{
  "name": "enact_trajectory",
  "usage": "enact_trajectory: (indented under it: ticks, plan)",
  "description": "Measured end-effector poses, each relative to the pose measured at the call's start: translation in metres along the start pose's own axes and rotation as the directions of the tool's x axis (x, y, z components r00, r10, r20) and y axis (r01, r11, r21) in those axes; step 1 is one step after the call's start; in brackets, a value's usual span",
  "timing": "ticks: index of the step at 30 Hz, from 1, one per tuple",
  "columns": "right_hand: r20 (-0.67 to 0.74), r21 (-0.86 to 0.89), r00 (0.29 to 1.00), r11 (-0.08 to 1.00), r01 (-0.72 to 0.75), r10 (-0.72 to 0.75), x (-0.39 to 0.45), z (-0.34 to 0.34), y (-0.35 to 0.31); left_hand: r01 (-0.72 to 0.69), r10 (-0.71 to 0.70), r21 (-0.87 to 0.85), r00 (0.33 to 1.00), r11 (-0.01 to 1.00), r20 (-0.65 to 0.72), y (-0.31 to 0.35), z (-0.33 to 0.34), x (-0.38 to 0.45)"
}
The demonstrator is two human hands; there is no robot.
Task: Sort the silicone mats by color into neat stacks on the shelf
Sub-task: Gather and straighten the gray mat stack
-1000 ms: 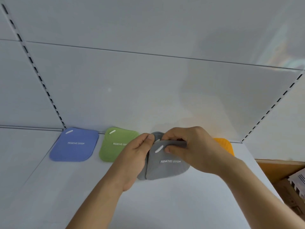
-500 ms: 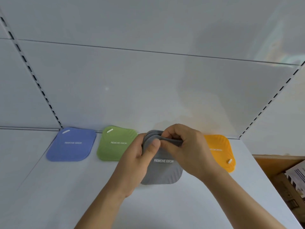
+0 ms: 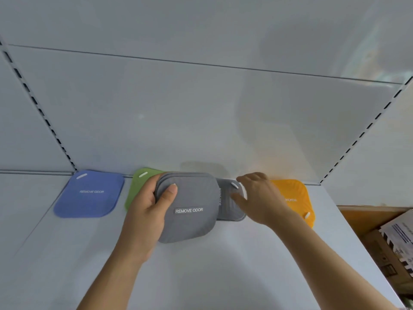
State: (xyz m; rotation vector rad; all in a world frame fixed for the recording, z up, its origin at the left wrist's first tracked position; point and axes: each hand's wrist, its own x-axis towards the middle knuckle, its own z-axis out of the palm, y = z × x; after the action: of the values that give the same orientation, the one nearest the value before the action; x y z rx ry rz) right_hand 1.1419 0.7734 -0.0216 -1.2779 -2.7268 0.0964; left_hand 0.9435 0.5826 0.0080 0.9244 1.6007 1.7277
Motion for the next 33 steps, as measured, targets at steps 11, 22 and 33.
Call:
enact_trajectory:
  ticks: [11,22,33]
  plan:
    - [-0.058,0.182,0.993,0.979,-0.095,0.107,0.013,0.022,-0.006,0.026,-0.027,-0.017,1.0,1.0,-0.014,-0.005,-0.007,0.0]
    - [-0.242,0.518,0.968,0.834,0.191,-0.072,-0.026,-0.083,-0.009,0.095,-0.107,-0.127,0.99,0.987,-0.093,0.003,-0.012,0.015]
    - [-0.035,0.492,0.927,0.801,0.34,-0.372,-0.023,-0.12,-0.04,0.15,-0.134,-0.12,0.982,0.981,0.133,0.021,0.011,0.027]
